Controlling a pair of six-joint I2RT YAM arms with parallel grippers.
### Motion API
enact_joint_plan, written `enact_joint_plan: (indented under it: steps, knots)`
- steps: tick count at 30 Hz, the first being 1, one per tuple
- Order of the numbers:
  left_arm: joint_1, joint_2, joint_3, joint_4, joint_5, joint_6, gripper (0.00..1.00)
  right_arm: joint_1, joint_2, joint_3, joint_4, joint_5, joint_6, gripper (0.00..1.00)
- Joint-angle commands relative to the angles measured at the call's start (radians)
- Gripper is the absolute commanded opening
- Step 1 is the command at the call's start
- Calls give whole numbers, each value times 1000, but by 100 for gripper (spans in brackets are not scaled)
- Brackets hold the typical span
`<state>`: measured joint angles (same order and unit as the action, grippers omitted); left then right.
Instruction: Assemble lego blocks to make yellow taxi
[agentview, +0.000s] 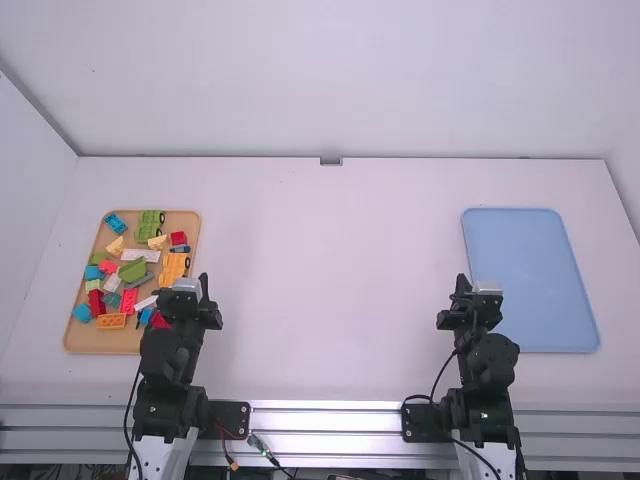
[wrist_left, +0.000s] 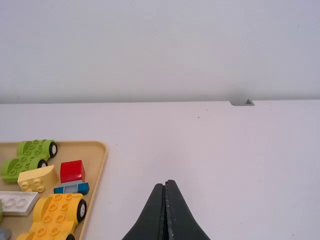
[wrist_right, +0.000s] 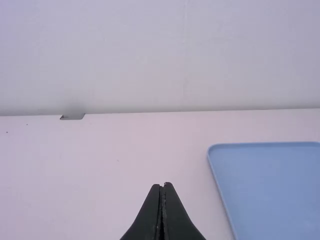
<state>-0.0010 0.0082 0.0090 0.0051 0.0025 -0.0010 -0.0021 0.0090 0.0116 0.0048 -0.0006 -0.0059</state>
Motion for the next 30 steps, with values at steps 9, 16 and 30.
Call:
enact_joint_plan:
  steps: [9, 16, 30]
  knots:
    - [-1, 19, 22, -13, -6, 1, 3, 0, 22, 22, -5, 5, 1, 3]
    - [3, 96, 106, -78, -26, 8, 9, 1, 105, 99, -42, 15, -2, 9]
    - [108, 485, 442, -320, -27, 65, 30, 17, 428, 351, -122, 48, -14, 30]
